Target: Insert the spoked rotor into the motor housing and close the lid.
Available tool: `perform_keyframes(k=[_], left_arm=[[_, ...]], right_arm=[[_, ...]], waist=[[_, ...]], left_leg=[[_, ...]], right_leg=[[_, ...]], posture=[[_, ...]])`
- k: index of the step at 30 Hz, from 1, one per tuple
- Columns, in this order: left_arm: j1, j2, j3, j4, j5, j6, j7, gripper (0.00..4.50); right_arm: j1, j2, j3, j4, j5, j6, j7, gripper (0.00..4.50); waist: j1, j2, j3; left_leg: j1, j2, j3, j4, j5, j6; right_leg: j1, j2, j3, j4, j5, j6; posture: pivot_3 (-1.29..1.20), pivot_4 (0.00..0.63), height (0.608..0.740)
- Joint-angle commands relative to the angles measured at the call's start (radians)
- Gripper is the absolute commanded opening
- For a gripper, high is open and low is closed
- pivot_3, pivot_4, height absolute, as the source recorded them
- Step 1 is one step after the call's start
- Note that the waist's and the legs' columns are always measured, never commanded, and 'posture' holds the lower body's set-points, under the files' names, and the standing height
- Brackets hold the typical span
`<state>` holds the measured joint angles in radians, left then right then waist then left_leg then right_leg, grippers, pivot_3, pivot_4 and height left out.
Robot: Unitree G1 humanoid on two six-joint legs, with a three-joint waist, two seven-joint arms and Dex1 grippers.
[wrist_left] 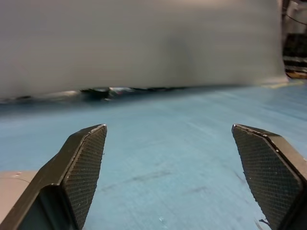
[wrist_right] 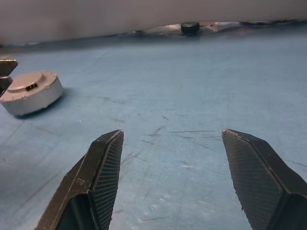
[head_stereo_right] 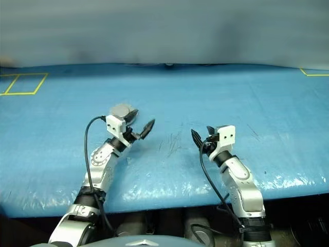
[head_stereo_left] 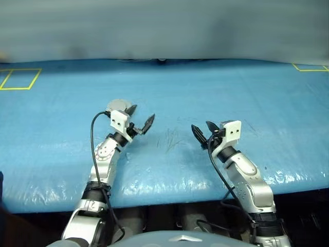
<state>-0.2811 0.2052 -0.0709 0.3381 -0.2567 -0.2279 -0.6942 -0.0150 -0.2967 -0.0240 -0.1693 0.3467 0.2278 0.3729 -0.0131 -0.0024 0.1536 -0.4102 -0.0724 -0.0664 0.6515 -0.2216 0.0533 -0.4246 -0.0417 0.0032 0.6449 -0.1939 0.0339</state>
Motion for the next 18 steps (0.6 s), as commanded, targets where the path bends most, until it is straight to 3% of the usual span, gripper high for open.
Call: perform_keyframes(k=[1, 4, 9, 18], left_arm=[[0.013, 0.055, -0.056, -0.075, -0.026, 0.030, -0.171, 4.44], [0.023, 0.086, -0.072, -0.095, -0.035, 0.044, -0.239, 4.44], [0.032, 0.109, -0.077, -0.113, -0.041, 0.059, -0.304, 4.50], [0.041, 0.122, -0.084, -0.120, -0.036, 0.066, -0.364, 4.50]], right_arm=[[0.006, -0.035, 0.011, -0.015, -0.039, -0.052, 0.058, 3.45], [0.017, -0.060, 0.040, -0.002, -0.078, -0.063, 0.093, 3.45], [0.033, -0.064, 0.063, 0.005, -0.088, -0.072, 0.143, 4.47], [0.019, -0.034, 0.043, 0.015, -0.095, -0.088, 0.125, 4.47]], waist=[[0.000, 0.000, 0.000], [0.003, 0.000, 0.000], [0.004, 0.000, 0.000], [0.005, 0.000, 0.000]], left_leg=[[0.000, 0.000, 0.000, 0.000, 0.000, 0.000], [0.000, 0.001, 0.000, 0.000, 0.000, 0.000], [0.000, 0.001, 0.000, 0.000, 0.000, 0.001], [0.000, 0.001, 0.000, 0.000, 0.000, 0.001]], right_leg=[[0.000, 0.000, 0.000, 0.000, 0.000, 0.000], [0.000, 0.000, 0.000, 0.000, 0.000, -0.001], [0.000, -0.001, 0.001, -0.001, 0.000, -0.001], [0.000, -0.001, 0.001, -0.001, 0.001, -0.001]], posture=[[0.00, 0.150, 0.740], [0.00, 0.150, 0.740], [0.00, 0.150, 0.740], [0.00, 0.150, 0.740]])
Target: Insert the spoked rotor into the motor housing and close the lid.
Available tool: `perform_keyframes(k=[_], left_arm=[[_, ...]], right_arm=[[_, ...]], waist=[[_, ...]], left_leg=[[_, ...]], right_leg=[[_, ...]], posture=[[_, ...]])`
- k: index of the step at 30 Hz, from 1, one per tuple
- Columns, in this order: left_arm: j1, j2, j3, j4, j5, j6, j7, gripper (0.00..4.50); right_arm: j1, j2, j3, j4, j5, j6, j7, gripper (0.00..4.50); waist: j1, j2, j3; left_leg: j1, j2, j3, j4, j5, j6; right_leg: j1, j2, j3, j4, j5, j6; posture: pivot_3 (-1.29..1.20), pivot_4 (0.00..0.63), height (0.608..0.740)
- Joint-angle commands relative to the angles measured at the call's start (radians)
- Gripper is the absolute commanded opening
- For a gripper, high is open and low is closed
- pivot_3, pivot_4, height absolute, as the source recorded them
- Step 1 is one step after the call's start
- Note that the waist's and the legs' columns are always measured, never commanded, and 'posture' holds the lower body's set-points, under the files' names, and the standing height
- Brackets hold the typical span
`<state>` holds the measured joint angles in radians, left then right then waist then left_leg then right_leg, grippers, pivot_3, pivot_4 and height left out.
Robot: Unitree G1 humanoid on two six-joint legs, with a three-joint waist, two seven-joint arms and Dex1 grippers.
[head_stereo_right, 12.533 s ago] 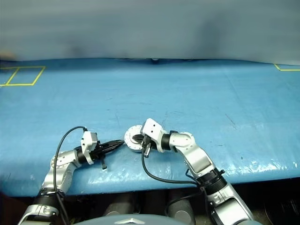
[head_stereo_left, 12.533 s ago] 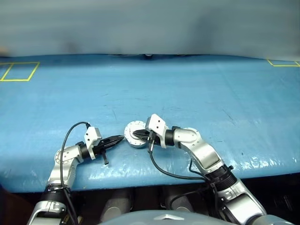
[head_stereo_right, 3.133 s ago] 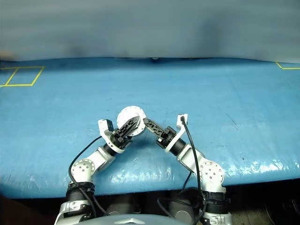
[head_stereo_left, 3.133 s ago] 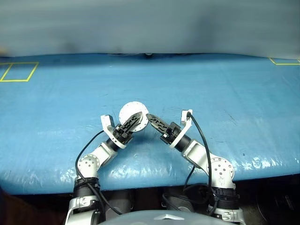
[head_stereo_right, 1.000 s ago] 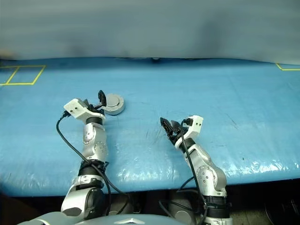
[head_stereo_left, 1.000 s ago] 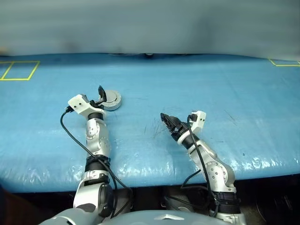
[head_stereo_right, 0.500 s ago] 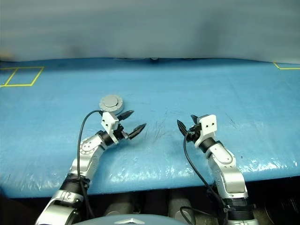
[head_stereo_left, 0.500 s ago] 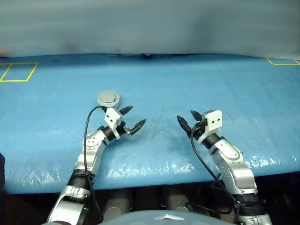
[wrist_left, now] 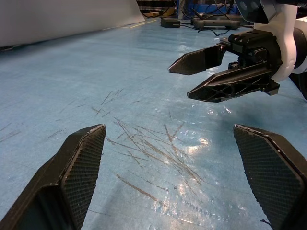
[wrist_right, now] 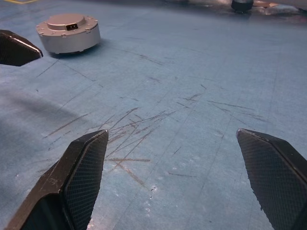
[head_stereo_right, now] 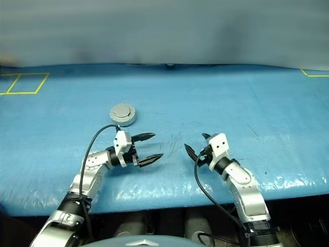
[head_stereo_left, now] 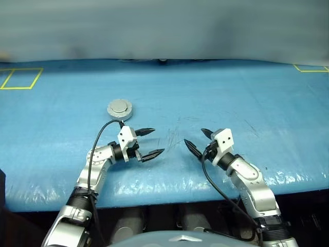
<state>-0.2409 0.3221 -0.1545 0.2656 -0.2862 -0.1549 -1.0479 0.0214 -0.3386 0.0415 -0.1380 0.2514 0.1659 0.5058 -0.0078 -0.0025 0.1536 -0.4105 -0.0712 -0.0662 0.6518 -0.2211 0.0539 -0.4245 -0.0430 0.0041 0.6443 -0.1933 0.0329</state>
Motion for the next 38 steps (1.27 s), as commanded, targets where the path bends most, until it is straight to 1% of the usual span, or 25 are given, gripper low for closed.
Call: perform_keyframes(k=[1, 6, 14, 25, 38], left_arm=[[0.003, 0.004, 0.001, -0.047, -0.003, -0.014, -0.008, 4.50], [-0.003, -0.018, 0.012, -0.015, 0.020, -0.074, 0.031, 4.50], [-0.002, -0.044, 0.007, 0.009, 0.016, -0.093, 0.040, 4.50], [-0.021, -0.055, 0.008, 0.036, 0.022, -0.121, 0.053, 4.50], [-0.006, -0.054, 0.009, 0.048, 0.021, -0.140, 0.060, 4.50]], right_arm=[[-0.022, 0.009, -0.025, -0.015, 0.000, -0.026, -0.011, 4.47], [-0.040, 0.015, -0.046, -0.001, -0.015, -0.036, -0.038, 4.47], [-0.053, 0.025, -0.046, 0.006, -0.010, -0.040, -0.037, 4.47], [-0.053, 0.032, -0.043, 0.013, -0.025, -0.051, -0.042, 4.47], [-0.047, 0.048, -0.033, 0.012, -0.034, -0.058, -0.047, 4.47]], waist=[[0.000, 0.000, 0.000], [0.001, 0.000, 0.000], [0.000, 0.000, 0.000], [0.000, 0.000, 0.000], [0.000, 0.000, 0.000]], left_leg=[[0.000, 0.000, 0.000, 0.000, 0.000, 0.000], [0.000, 0.000, 0.000, 0.000, 0.000, 0.000], [0.000, 0.000, 0.000, 0.000, 0.000, 0.000], [0.000, 0.000, 0.000, 0.000, 0.000, 0.000], [0.000, 0.000, 0.000, 0.000, 0.000, 0.000]], right_leg=[[0.000, 0.000, 0.000, 0.000, 0.000, 0.000], [0.000, 0.000, 0.000, 0.000, 0.000, 0.000], [0.000, 0.000, 0.000, 0.000, 0.000, 0.000], [0.000, 0.000, 0.000, 0.000, 0.000, 0.000], [0.000, 0.000, 0.000, 0.000, 0.000, 0.000]], posture=[[0.00, 0.150, 0.740], [0.00, 0.150, 0.740], [0.00, 0.150, 0.740], [0.00, 0.150, 0.740], [0.00, 0.150, 0.740]])
